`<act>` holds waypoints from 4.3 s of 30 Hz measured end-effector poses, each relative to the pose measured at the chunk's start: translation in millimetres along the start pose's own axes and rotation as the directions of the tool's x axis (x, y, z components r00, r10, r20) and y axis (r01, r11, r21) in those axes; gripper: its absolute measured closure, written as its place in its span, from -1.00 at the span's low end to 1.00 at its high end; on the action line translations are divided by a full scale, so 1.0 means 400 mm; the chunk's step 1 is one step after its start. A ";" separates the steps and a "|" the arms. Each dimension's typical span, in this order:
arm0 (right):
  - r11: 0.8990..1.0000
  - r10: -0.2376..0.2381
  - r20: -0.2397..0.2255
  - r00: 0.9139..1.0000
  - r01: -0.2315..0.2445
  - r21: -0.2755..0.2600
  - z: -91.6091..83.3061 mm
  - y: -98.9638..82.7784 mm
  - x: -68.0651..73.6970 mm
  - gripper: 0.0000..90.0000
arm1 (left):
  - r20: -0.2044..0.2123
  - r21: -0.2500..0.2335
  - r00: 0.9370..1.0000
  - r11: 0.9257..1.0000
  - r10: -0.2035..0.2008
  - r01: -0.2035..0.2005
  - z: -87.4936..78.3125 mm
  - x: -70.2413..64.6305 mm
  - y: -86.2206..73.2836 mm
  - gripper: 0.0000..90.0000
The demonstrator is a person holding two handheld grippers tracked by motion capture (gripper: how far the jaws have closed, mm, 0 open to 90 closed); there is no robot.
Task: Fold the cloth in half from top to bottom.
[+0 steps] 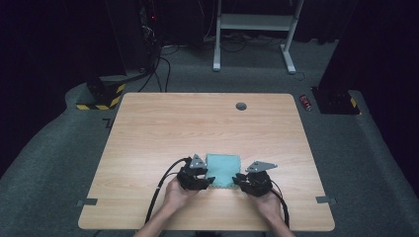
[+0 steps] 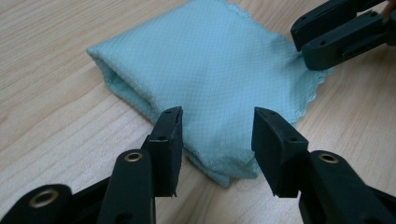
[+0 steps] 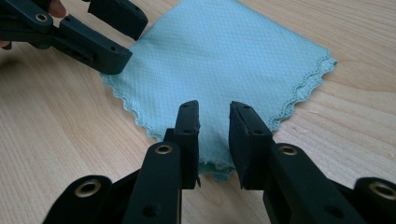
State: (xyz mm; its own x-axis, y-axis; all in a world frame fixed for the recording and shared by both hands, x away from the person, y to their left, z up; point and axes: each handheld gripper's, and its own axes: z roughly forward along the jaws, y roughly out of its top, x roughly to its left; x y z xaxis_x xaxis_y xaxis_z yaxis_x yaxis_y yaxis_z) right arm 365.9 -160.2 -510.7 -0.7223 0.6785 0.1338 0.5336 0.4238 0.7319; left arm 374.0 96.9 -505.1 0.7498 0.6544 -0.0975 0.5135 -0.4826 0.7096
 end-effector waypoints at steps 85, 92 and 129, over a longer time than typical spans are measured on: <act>0.998 0.042 0.143 0.989 -0.049 0.044 0.121 0.137 -0.153 1.00 | -0.152 -0.027 0.980 0.992 -0.126 0.124 0.096 0.140 0.083 0.94; 0.996 0.045 0.116 0.992 -0.054 0.068 0.131 0.135 -0.146 0.75 | -0.145 -0.032 0.980 0.990 -0.137 0.134 0.095 0.143 0.082 0.94; 0.999 0.049 0.113 0.992 -0.048 -0.010 0.087 0.101 -0.100 0.47 | -0.190 -0.015 0.978 0.997 -0.084 0.082 -0.002 0.064 -0.029 -0.11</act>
State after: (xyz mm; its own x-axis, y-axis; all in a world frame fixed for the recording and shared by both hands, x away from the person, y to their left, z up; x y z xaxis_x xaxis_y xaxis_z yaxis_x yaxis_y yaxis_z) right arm 431.6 -149.3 -509.6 -0.6412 0.7617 0.0932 0.5631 0.3845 0.7315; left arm 387.0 119.6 -515.2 0.6110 0.7913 -0.0218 0.5671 -0.4184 0.7095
